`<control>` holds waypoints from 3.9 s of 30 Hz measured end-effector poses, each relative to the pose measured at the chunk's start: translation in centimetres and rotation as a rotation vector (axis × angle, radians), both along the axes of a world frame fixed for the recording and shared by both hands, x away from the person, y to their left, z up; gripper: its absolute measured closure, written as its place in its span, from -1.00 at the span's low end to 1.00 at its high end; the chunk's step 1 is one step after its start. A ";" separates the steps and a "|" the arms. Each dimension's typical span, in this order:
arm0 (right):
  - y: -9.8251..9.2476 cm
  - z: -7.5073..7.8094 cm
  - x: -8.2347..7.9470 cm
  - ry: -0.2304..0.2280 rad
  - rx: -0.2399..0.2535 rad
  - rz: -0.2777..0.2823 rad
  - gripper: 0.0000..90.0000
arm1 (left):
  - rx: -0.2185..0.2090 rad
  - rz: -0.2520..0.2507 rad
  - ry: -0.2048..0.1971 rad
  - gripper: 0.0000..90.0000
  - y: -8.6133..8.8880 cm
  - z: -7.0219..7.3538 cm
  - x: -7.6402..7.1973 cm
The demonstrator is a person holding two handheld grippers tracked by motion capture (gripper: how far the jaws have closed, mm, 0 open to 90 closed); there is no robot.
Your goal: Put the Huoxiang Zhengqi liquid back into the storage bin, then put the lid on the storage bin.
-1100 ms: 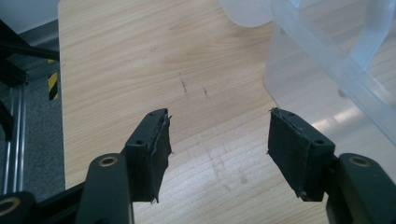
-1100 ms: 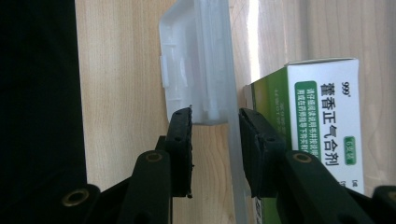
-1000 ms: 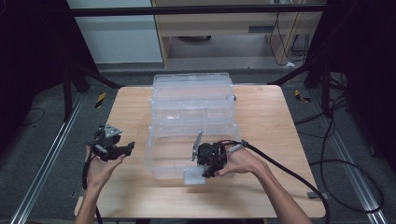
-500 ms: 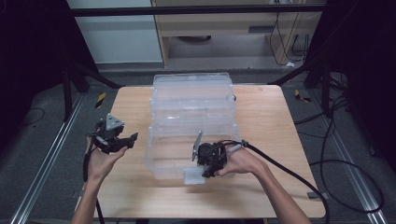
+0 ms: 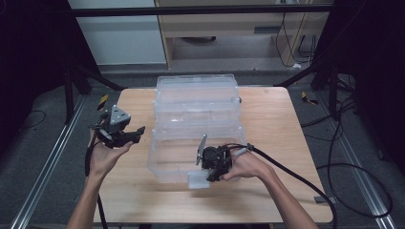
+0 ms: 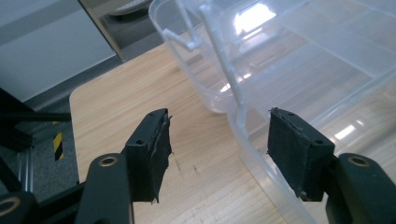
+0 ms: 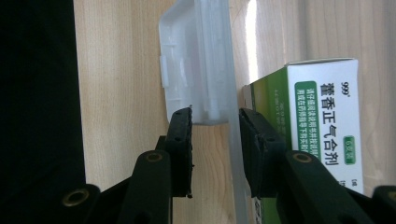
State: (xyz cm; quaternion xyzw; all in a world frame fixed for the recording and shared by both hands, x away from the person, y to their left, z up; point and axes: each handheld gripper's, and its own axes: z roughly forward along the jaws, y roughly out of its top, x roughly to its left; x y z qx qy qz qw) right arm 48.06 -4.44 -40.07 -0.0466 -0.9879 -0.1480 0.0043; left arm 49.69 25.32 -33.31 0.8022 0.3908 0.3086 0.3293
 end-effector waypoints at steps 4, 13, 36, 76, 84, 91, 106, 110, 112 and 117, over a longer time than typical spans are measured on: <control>0.0 0.0 0.0 -0.001 0.002 0.002 0.47 | 0.030 -0.050 -0.008 -0.15 -0.8 1.0 0.3; -0.1 0.0 0.0 -0.004 0.003 0.010 0.47 | 0.069 -0.133 -0.009 -0.14 -1.7 3.3 1.9; -0.1 0.0 -0.2 -0.020 0.007 0.017 0.47 | 0.345 -0.381 0.022 -0.12 -7.5 4.9 5.2; -0.1 0.0 -0.2 -0.020 0.009 0.014 0.48 | 0.675 -0.559 0.090 0.16 -12.5 3.1 10.3; -0.1 0.0 -0.3 -0.022 0.010 0.011 0.48 | 0.708 -0.578 0.102 0.24 -13.0 2.9 10.3; -0.1 0.0 -0.2 -0.020 0.012 0.014 0.48 | 0.721 -0.594 0.117 0.33 -13.6 2.6 10.3; -0.1 -0.1 -0.3 -0.028 0.014 0.023 0.48 | 0.791 -0.627 0.132 0.67 -14.0 2.5 10.0; -0.2 -0.1 -0.3 -0.028 0.015 0.022 0.48 | 0.803 -0.631 0.135 0.72 -14.1 2.4 10.0; -0.2 -0.1 -0.3 -0.029 0.016 0.022 0.48 | 0.805 -0.635 0.139 0.73 -14.1 2.5 10.0; -0.2 -0.1 -0.4 -0.031 0.018 0.009 0.48 | 0.795 -0.653 0.140 0.76 -14.2 2.6 10.0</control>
